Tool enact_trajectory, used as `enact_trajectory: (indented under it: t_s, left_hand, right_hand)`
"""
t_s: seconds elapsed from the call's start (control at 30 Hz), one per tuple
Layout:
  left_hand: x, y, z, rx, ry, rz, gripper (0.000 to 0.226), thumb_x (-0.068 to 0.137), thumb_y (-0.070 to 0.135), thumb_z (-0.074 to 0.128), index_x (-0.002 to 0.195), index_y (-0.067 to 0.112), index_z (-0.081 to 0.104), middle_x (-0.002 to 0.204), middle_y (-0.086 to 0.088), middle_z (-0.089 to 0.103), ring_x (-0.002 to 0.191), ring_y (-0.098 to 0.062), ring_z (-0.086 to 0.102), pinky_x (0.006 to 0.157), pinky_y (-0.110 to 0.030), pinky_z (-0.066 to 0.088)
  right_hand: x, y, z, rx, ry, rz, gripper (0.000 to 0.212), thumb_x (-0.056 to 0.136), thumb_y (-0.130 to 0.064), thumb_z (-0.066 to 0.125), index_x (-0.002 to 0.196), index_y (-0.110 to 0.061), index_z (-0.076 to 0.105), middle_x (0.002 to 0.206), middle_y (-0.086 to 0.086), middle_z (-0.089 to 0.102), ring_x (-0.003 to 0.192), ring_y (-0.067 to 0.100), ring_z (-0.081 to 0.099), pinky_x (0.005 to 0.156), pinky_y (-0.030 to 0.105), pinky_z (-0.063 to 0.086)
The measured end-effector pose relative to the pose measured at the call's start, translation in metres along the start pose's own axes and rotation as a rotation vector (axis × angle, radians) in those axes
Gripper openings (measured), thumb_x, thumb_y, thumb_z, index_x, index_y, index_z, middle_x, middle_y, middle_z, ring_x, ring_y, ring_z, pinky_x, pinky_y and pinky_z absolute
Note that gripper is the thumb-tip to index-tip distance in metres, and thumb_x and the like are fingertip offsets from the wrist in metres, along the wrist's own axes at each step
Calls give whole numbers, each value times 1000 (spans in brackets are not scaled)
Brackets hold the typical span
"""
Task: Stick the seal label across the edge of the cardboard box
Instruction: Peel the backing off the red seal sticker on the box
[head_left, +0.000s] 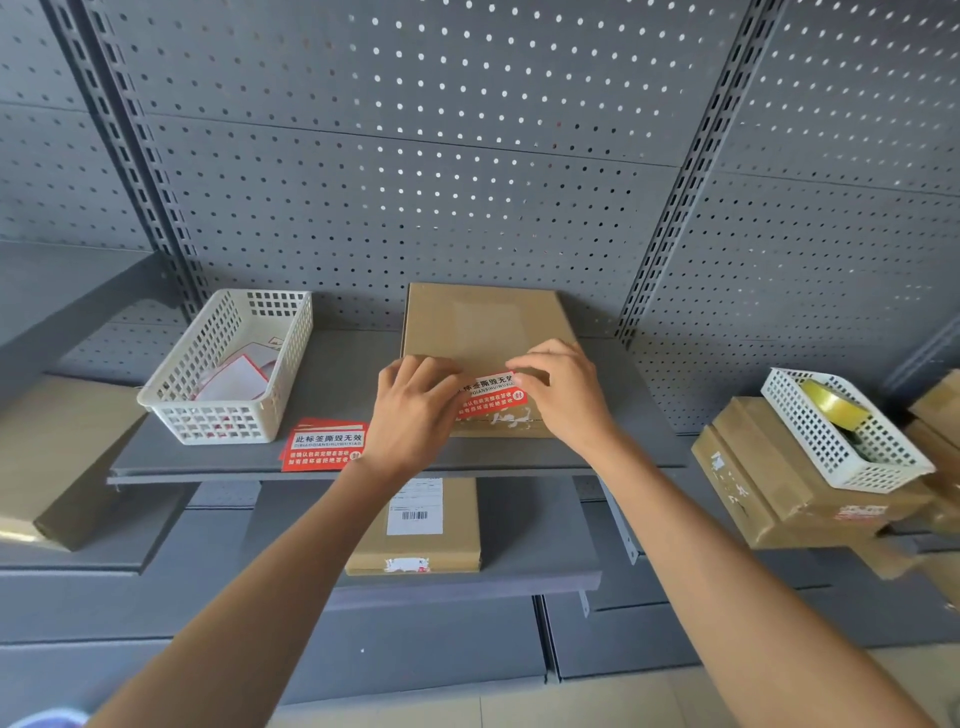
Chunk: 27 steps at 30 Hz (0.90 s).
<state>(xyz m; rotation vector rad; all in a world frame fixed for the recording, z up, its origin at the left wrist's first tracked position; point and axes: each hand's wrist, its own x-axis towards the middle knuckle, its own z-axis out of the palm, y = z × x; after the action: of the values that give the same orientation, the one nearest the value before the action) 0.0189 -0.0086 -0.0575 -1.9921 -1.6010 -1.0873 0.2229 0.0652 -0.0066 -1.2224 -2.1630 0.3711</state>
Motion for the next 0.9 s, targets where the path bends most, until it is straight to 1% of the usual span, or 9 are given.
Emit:
enact_trajectory:
  t_s: [0.13,0.37,0.53,0.7,0.8,0.87,0.9]
  left_hand:
    - [-2,1,1,-10,26,-7,15,96,28,65,108,23,73,113,2,67,103,-27,59,93,-44,42]
    - [-5,2,3,-29,28,-31,15,94,26,68,107,19,72,113,-1,67,105,-26,55,97,-45,41]
    - [-5,3,4,-28,39,-37,15,95,26,67,106,18,72,112,-2,68,103,-28,57,97,-45,41]
    - [-6,4,4,-23,37,-44,14,95,25,67,106,18,72,111,-3,67,102,-29,56,98,-45,40]
    - [-2,8,0,11,2,-45,13,95,25,65,105,18,69,109,-3,66,100,-30,55,98,-46,40]
    - [2,12,-5,79,-73,-46,14,94,25,64,106,19,65,110,-5,63,99,-33,56,99,-48,40]
    - [4,14,-7,123,-128,-44,18,92,24,66,109,20,62,112,-6,61,100,-34,55,100,-49,39]
  right_hand:
    - [-2,2,0,-19,15,-20,13,90,-27,70,99,-27,80,97,-8,67,102,21,56,92,46,48]
    - [-4,2,2,-5,24,7,17,91,-28,70,105,-24,80,101,-6,67,105,19,57,95,45,48]
    - [-6,0,4,-17,29,20,19,93,-28,68,108,-24,78,103,-8,66,106,17,56,97,43,47]
    - [-6,-1,3,-37,24,34,21,93,-28,68,111,-21,77,106,-6,67,108,17,56,98,43,47]
    - [-5,-2,2,-40,17,41,20,93,-27,69,110,-20,78,105,-5,67,107,18,56,98,43,47]
    - [-4,-4,0,-40,13,51,20,93,-25,69,110,-20,78,106,-4,68,108,18,56,98,42,47]
    - [-3,-5,0,-39,10,57,20,92,-24,70,109,-19,78,106,-4,69,108,18,56,98,41,47]
